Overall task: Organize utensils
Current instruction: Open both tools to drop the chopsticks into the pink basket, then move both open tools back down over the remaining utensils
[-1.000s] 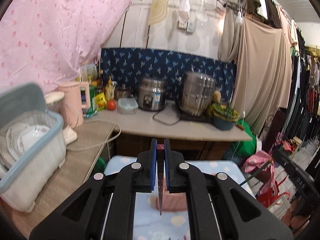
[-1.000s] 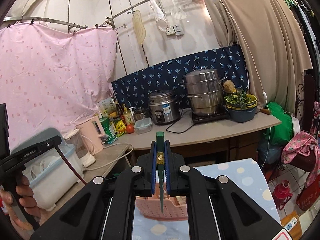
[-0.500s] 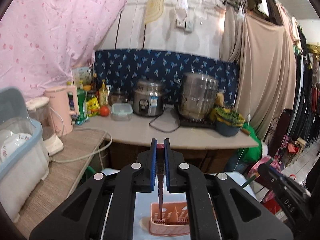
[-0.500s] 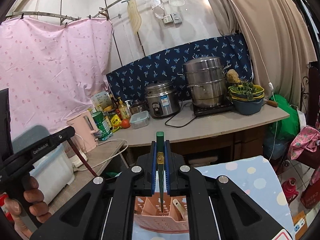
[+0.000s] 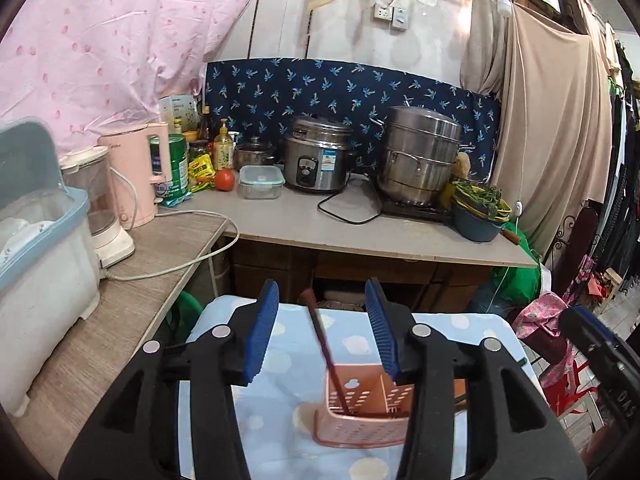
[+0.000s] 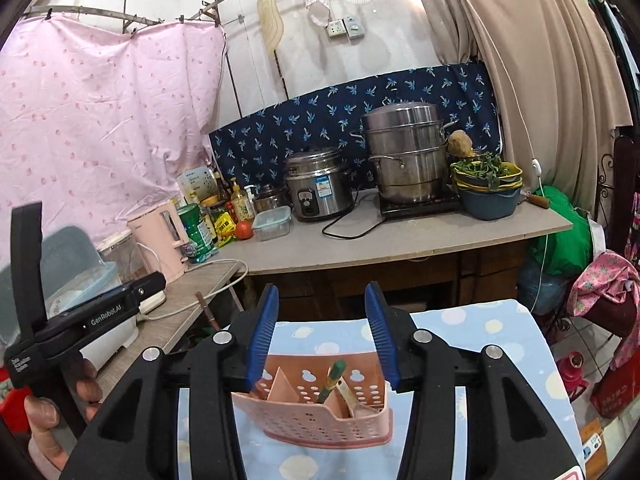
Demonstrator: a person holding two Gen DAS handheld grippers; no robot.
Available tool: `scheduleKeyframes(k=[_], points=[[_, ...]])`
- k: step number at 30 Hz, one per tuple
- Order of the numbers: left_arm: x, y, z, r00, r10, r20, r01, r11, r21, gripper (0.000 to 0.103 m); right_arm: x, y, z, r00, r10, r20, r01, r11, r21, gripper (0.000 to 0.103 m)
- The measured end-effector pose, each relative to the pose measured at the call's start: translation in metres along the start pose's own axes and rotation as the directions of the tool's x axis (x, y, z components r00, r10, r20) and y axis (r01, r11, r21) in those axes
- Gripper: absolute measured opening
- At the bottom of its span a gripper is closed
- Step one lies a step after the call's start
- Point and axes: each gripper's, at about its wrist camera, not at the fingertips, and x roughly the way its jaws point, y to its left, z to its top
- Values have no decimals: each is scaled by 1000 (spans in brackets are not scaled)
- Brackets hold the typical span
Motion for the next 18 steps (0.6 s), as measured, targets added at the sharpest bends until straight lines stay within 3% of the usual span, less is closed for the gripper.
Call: scheduleKeyframes(k=[8, 18], points=[[-41, 14, -26, 998, -5, -56, 7, 999, 34, 54, -50, -5, -18, 999, 31, -37, -30, 999, 36, 48], [-99, 28, -129, 981, 41, -189, -14, 990, 140, 62, -115, 2, -124, 978, -46, -203, 40, 999, -34, 48]])
